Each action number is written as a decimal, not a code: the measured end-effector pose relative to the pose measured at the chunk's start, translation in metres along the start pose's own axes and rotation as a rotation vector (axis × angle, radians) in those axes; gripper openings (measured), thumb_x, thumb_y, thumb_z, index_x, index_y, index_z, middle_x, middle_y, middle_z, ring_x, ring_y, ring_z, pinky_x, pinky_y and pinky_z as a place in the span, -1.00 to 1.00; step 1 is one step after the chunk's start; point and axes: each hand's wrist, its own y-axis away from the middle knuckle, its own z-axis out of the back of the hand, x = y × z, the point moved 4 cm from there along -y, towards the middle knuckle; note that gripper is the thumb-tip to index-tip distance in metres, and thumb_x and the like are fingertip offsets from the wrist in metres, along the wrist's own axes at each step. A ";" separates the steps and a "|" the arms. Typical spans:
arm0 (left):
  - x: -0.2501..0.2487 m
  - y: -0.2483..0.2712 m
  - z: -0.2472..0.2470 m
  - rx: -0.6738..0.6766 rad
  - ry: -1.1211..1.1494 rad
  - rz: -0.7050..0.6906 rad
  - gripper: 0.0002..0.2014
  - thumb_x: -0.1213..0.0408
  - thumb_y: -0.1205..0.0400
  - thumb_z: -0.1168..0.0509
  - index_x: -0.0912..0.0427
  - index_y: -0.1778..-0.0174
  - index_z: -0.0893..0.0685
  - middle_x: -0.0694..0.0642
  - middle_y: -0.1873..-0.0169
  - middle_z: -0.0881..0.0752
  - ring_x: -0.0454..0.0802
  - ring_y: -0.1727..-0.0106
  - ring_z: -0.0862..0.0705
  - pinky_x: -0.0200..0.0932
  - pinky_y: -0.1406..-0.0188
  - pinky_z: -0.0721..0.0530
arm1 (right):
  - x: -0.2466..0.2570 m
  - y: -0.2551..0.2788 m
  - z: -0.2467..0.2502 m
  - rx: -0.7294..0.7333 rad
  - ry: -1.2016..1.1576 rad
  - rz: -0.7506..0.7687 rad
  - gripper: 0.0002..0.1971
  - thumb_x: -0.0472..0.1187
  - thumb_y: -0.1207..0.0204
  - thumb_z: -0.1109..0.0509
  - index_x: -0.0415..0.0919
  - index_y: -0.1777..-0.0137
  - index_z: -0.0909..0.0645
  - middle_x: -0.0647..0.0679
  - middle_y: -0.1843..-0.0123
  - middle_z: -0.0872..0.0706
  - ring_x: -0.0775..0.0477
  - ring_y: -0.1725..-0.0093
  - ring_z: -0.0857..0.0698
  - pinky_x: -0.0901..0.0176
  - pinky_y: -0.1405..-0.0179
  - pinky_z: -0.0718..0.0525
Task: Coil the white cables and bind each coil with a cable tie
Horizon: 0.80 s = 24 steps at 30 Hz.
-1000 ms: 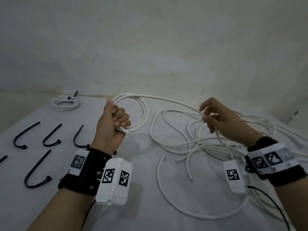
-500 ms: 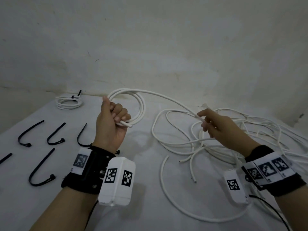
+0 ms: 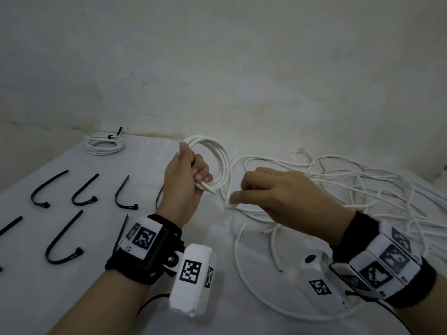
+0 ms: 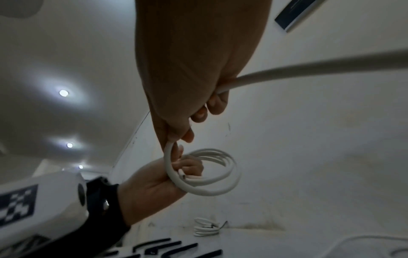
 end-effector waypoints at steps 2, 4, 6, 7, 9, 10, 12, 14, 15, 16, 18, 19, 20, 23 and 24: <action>0.004 0.005 -0.006 0.051 -0.042 0.005 -0.62 0.04 -0.76 0.07 0.12 0.36 -0.26 -0.05 0.60 -0.27 -0.18 0.59 -0.23 -0.32 0.55 -0.33 | 0.003 -0.010 0.002 -0.057 -0.092 -0.010 -0.71 -0.33 -0.58 -0.19 -0.12 0.00 -0.77 -0.03 0.18 -0.69 -0.07 0.27 -0.64 0.20 0.57 -0.42; 0.008 0.008 -0.009 0.109 -0.090 0.009 -0.61 0.04 -0.76 0.07 0.13 0.37 -0.24 -0.02 0.57 -0.27 -0.16 0.57 -0.26 -0.32 0.56 -0.34 | 0.002 -0.019 0.004 -0.131 -0.228 -0.029 -0.82 -0.27 -0.58 -0.32 -0.16 0.02 -0.78 -0.02 0.16 -0.72 -0.08 0.24 -0.69 0.05 0.48 -0.61; 0.011 0.012 -0.011 0.150 -0.184 0.017 -0.56 -0.05 -0.73 0.04 0.22 0.34 -0.32 0.12 0.49 -0.35 -0.04 0.47 -0.35 -0.21 0.47 -0.40 | -0.002 -0.027 0.003 -0.163 -0.332 -0.076 -0.89 -0.25 -0.55 -0.40 -0.19 0.06 -0.77 -0.01 0.19 -0.73 -0.02 0.27 -0.67 0.03 0.39 -0.64; 0.013 0.014 -0.012 0.182 -0.227 0.024 -0.48 -0.11 -0.70 0.01 0.34 0.25 -0.42 0.22 0.40 -0.43 0.05 0.36 -0.40 -0.09 0.35 -0.44 | -0.004 -0.031 0.003 -0.166 -0.367 -0.105 -0.93 -0.26 -0.52 -0.44 -0.21 0.09 -0.75 -0.01 0.22 -0.73 0.03 0.31 -0.63 0.07 0.38 -0.62; 0.017 0.017 -0.013 0.219 -0.266 0.054 -0.39 -0.12 -0.70 0.01 0.48 -0.05 -0.53 0.27 0.24 -0.53 0.09 0.26 -0.48 -0.03 0.24 -0.49 | -0.011 -0.035 0.001 -0.179 -0.414 -0.167 -0.97 -0.30 -0.46 -0.50 -0.26 0.16 -0.70 0.00 0.27 -0.72 0.18 0.36 -0.52 0.19 0.38 -0.55; 0.018 0.019 -0.014 0.223 -0.262 0.073 -0.43 -0.07 -0.73 0.03 0.46 -0.08 -0.54 0.24 0.34 -0.53 0.04 0.35 -0.50 -0.11 0.31 -0.51 | -0.015 -0.036 0.000 -0.192 -0.420 -0.195 -0.94 -0.30 -0.45 -0.51 -0.26 0.18 -0.68 0.02 0.28 -0.72 0.23 0.37 -0.50 0.26 0.37 -0.52; 0.020 0.022 -0.018 0.257 -0.226 0.124 -0.55 0.01 -0.75 0.07 0.32 0.04 -0.53 0.04 0.56 -0.46 -0.12 0.53 -0.41 -0.26 0.48 -0.45 | -0.023 -0.037 0.001 -0.220 -0.410 -0.239 -0.90 -0.24 -0.45 -0.53 -0.23 0.18 -0.66 0.06 0.28 -0.70 0.32 0.37 -0.50 0.38 0.35 -0.46; 0.022 0.023 -0.023 0.311 -0.159 0.188 -0.61 0.01 -0.74 0.07 0.25 0.03 -0.49 -0.02 0.66 -0.35 -0.15 0.62 -0.33 -0.30 0.55 -0.40 | -0.033 -0.037 0.004 -0.254 -0.402 -0.277 -0.86 -0.16 -0.46 -0.53 -0.20 0.18 -0.66 0.08 0.29 -0.69 0.29 0.36 -0.52 0.43 0.34 -0.44; 0.022 0.024 -0.024 0.324 -0.120 0.220 -0.61 -0.01 -0.72 0.07 0.23 0.02 -0.49 -0.03 0.68 -0.32 -0.17 0.65 -0.30 -0.32 0.57 -0.39 | -0.037 -0.038 0.004 -0.265 -0.405 -0.290 -0.85 -0.13 -0.46 -0.53 -0.19 0.18 -0.66 0.07 0.30 -0.68 0.26 0.36 -0.53 0.42 0.35 -0.43; 0.022 0.024 -0.025 0.327 -0.085 0.245 -0.59 -0.04 -0.70 0.07 0.23 0.00 -0.51 -0.04 0.69 -0.29 -0.19 0.68 -0.27 -0.33 0.60 -0.37 | -0.041 -0.038 0.003 -0.271 -0.410 -0.299 -0.84 -0.10 -0.46 -0.52 -0.18 0.19 -0.67 0.08 0.31 -0.65 0.24 0.36 -0.52 0.41 0.35 -0.42; 0.020 0.023 -0.025 0.328 -0.018 0.259 -0.52 -0.12 -0.62 0.04 0.22 0.06 -0.57 -0.06 0.71 -0.25 -0.23 0.70 -0.22 -0.36 0.63 -0.32 | -0.046 -0.038 -0.001 -0.285 -0.423 -0.323 -0.84 -0.07 -0.47 -0.49 -0.17 0.17 -0.71 0.10 0.29 -0.60 0.26 0.36 -0.51 0.40 0.34 -0.40; 0.018 0.023 -0.025 0.328 0.013 0.260 -0.51 -0.16 -0.57 0.02 0.18 0.16 -0.61 -0.07 0.71 -0.24 -0.24 0.71 -0.20 -0.37 0.65 -0.30 | -0.048 -0.038 -0.004 -0.299 -0.431 -0.333 -0.83 -0.05 -0.48 -0.48 -0.16 0.15 -0.74 0.09 0.26 -0.59 0.25 0.35 -0.52 0.37 0.33 -0.42; 0.017 0.023 -0.024 0.324 0.034 0.263 -0.51 -0.20 -0.53 0.01 0.14 0.29 -0.61 -0.08 0.71 -0.23 -0.25 0.71 -0.19 -0.38 0.66 -0.29 | -0.048 -0.037 -0.007 -0.317 -0.430 -0.338 -0.81 -0.03 -0.49 -0.46 -0.15 0.12 -0.77 0.06 0.21 -0.59 0.22 0.34 -0.53 0.32 0.33 -0.47; 0.014 0.023 -0.021 0.303 0.014 0.260 -0.59 -0.17 -0.54 -0.12 0.12 0.40 -0.43 -0.10 0.71 -0.21 -0.26 0.71 -0.17 -0.39 0.67 -0.27 | -0.046 -0.034 -0.015 -0.381 -0.383 -0.308 -0.76 -0.04 -0.54 -0.39 -0.18 0.01 -0.79 -0.06 0.07 -0.66 0.03 0.24 -0.64 0.07 0.25 -0.64; 0.014 0.024 -0.020 0.300 -0.005 0.249 -0.63 -0.05 -0.61 -0.23 0.13 0.37 -0.39 -0.10 0.70 -0.22 -0.26 0.72 -0.17 -0.39 0.68 -0.27 | -0.045 -0.032 -0.017 -0.397 -0.348 -0.289 -0.75 -0.07 -0.56 -0.37 -0.20 -0.03 -0.79 -0.08 0.04 -0.69 -0.05 0.18 -0.68 0.01 0.22 -0.67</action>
